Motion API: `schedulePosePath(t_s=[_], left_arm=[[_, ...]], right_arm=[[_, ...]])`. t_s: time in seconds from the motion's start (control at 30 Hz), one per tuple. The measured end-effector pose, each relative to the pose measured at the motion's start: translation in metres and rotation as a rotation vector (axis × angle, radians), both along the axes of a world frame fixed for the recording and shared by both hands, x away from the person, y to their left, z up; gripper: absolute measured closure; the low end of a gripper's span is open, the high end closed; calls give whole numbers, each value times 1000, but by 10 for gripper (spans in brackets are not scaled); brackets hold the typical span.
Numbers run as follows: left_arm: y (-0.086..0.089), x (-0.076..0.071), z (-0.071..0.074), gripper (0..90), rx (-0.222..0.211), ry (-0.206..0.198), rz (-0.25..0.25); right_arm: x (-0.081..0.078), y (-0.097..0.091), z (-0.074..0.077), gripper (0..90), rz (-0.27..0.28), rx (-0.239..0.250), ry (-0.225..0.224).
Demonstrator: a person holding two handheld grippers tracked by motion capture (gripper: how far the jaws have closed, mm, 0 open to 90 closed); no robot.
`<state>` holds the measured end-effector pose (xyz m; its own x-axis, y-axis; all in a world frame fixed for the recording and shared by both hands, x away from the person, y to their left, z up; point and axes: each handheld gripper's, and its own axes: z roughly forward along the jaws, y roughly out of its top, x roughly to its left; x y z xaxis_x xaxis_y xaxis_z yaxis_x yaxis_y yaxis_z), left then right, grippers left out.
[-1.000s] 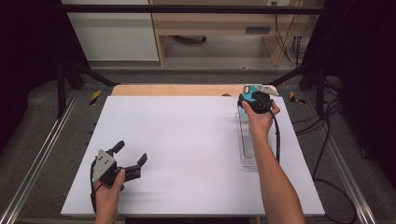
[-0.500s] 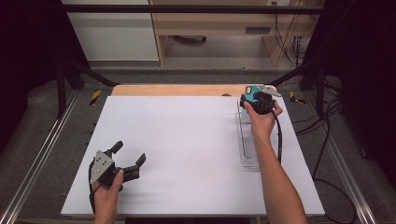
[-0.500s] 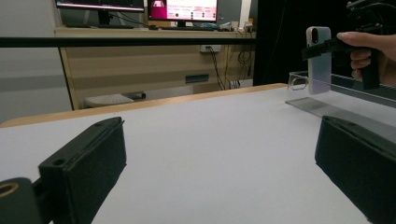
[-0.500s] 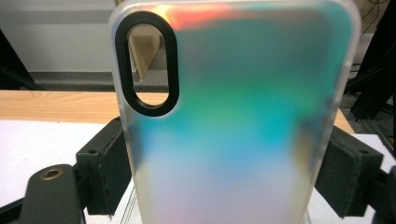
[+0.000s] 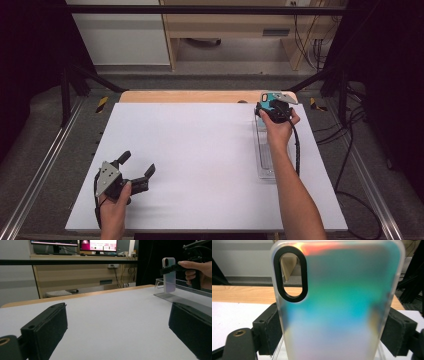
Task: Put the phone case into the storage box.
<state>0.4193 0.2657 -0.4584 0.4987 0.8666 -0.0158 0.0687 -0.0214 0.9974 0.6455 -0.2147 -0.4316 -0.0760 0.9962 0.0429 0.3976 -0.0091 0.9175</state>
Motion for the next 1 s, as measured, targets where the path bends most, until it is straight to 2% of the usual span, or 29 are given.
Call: schedulePosePath(t_s=[0.33,0.63,1.0], left_arm=[[-3,-1,0,16,6,-1,-11],[-4,-1,-1,16,9,-6,-17],[-6,-1,-1,16,9,-7,-22]], right_arm=[[3,6,-5,174,9,3,-1],[4,2,-7,173,-6,26,-7],[6,2,-10,173,0,13,-28]])
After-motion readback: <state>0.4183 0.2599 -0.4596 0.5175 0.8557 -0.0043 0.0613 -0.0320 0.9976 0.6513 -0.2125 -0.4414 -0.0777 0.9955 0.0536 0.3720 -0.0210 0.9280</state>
